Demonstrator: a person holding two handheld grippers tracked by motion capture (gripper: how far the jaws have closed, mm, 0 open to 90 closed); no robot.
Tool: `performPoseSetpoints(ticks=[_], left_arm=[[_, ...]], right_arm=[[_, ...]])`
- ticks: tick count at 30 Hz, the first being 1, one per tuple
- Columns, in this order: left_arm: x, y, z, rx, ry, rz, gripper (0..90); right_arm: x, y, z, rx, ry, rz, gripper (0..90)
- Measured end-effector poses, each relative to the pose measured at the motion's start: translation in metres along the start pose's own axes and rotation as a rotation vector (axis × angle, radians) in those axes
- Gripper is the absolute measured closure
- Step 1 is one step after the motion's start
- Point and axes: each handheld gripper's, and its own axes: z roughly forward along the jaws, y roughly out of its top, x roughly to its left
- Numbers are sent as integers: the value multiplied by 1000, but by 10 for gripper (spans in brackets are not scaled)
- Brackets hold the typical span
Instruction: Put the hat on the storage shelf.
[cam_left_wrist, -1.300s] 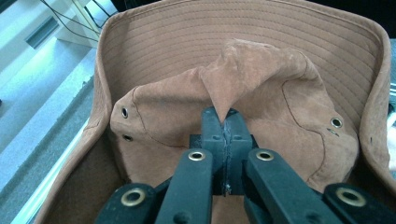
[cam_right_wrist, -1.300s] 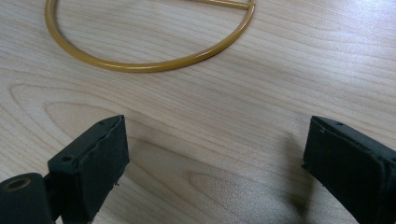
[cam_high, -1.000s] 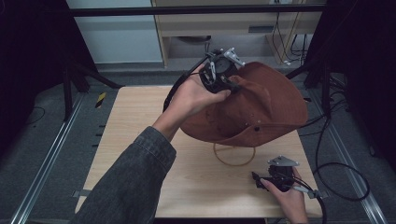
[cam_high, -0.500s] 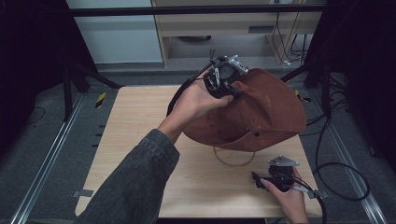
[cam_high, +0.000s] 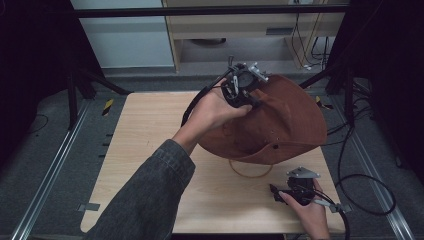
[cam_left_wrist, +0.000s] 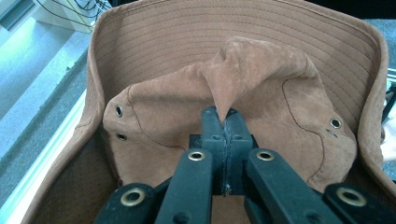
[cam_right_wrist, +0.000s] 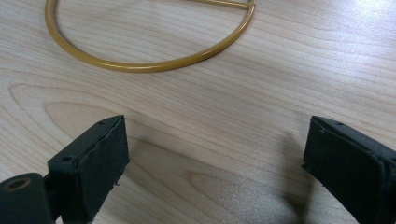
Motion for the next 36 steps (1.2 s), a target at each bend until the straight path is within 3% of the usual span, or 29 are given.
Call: performPoseSetpoints(ticks=[1, 3, 5, 7, 10, 11, 14, 23, 24, 33, 36], left_arm=[[0, 0, 1, 1, -1, 1, 893], [-1, 1, 2, 6, -2, 0, 892], [-1, 1, 2, 12, -1, 1, 892], [-1, 1, 3, 14, -4, -1, 892], [0, 1, 4, 17, -3, -4, 892], [0, 1, 5, 19, -2, -4, 892], [0, 0, 6, 27, -4, -10, 890], [-1, 0, 12, 33, -6, -11, 883], [-1, 0, 12, 32, -6, -12, 881], [-3, -8, 19, 26, -8, -22, 778], [-4, -9, 16, 5, -1, -27, 691]], right_arm=[[2, 0, 0, 3, 7, 19, 69], [0, 0, 0, -1, 0, -3, 69], [1, 0, 0, 3, 8, 19, 69], [0, 0, 0, -1, 0, -1, 69], [0, 0, 0, -1, 0, -1, 69], [2, 0, 0, 3, 7, 19, 69], [0, 0, 0, -1, 0, -2, 69], [1, 0, 0, 3, 7, 19, 69], [0, 0, 0, -1, 0, -1, 69], [1, 0, 0, 2, 6, 12, 69], [0, 0, 0, -1, 3, 3, 69]])
